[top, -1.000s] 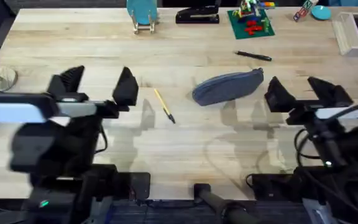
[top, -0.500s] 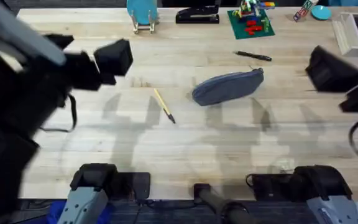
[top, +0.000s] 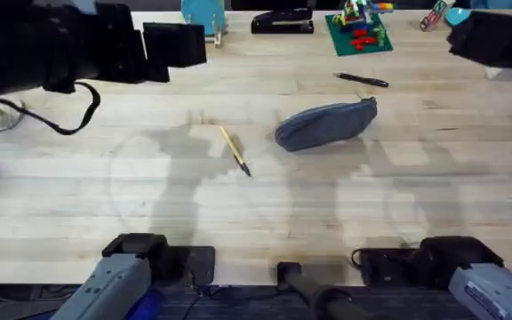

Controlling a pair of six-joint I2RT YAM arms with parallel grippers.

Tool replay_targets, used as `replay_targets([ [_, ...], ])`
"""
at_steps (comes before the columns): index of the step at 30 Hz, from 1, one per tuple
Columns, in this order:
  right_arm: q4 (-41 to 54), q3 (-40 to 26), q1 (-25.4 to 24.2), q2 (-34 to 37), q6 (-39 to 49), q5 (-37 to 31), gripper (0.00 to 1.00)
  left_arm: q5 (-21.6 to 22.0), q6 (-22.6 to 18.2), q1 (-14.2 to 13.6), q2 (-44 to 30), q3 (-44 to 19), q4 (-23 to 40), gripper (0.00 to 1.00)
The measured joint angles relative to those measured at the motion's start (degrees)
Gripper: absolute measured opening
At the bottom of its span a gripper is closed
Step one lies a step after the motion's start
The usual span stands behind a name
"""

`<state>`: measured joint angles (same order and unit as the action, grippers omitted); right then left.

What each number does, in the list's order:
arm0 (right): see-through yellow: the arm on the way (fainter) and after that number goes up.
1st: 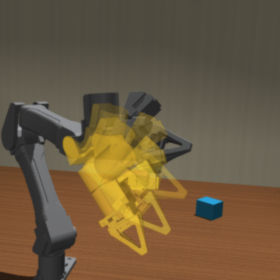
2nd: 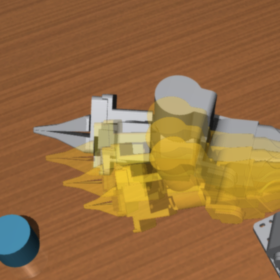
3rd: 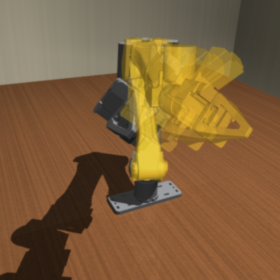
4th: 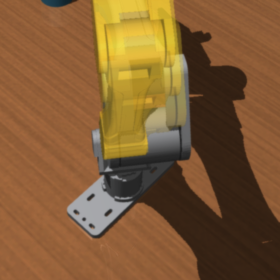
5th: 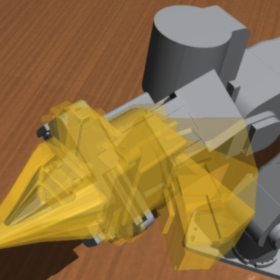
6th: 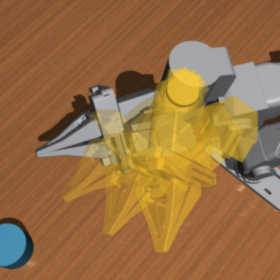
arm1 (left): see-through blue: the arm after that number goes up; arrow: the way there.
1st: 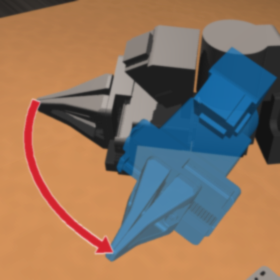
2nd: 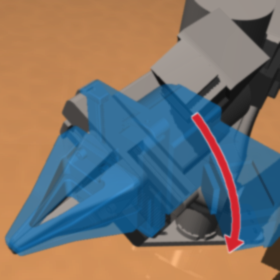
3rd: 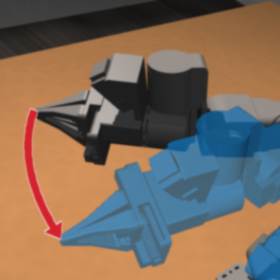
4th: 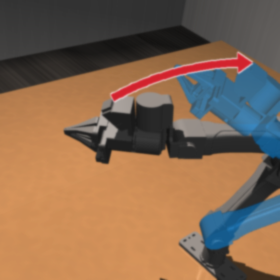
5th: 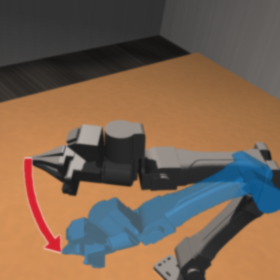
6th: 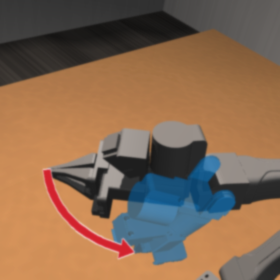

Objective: Unzip the bag, pick up the pens from the table one at a time and place them inside, then zip the bag closed.

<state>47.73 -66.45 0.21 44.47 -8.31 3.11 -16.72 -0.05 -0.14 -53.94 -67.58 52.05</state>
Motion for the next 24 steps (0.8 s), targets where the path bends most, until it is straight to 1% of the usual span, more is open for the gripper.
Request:
replay_targets([
  [4, 6.55, -3.67, 0.0, 3.98, -2.15, 0.87, 0.996, -0.96, -0.02, -1.1, -1.13, -0.95, 3.78, 0.995],
  [7, 9.5, -4.11, 0.0, 5.5, -3.7, 1.21, 0.996, -1.54, -0.34, -3.08, -1.13, -0.95, 5.85, 0.995],
  [10, 10.29, -4.11, 0.0, 5.9, -4.7, 1.58, 0.996, -1.74, -0.84, -5.49, -1.13, -0.95, 6.52, 0.995],
  [13, 10.28, -4.18, 0.0, 5.88, -5.21, 2.1, 0.996, -1.8, -1.09, -7.2, -1.13, -0.95, 7.27, 0.995],
  [18, 10.26, -4.22, 0.0, 5.88, -5.43, 2.32, 0.996, -1.98, -1.25, -7.5, -1.13, -0.95, 10.01, 0.995],
  [21, 10.26, -4.22, 0.0, 5.88, -5.43, 2.33, 0.996, -2.19, -1.32, -7.5, -1.13, -0.95, 8.82, 0.995],
  [23, 10.26, -4.22, 0.0, 5.88, -5.43, 2.34, 0.996, -2.4, -2.3, -7.5, -1.13, -0.95, 8.5, 0.995],
  [24, 10.26, -4.22, 0.0, 5.88, -5.43, 2.34, 0.996, -2.84, -3.51, -7.5, -1.15, -0.95, 8.4, 0.995],
])
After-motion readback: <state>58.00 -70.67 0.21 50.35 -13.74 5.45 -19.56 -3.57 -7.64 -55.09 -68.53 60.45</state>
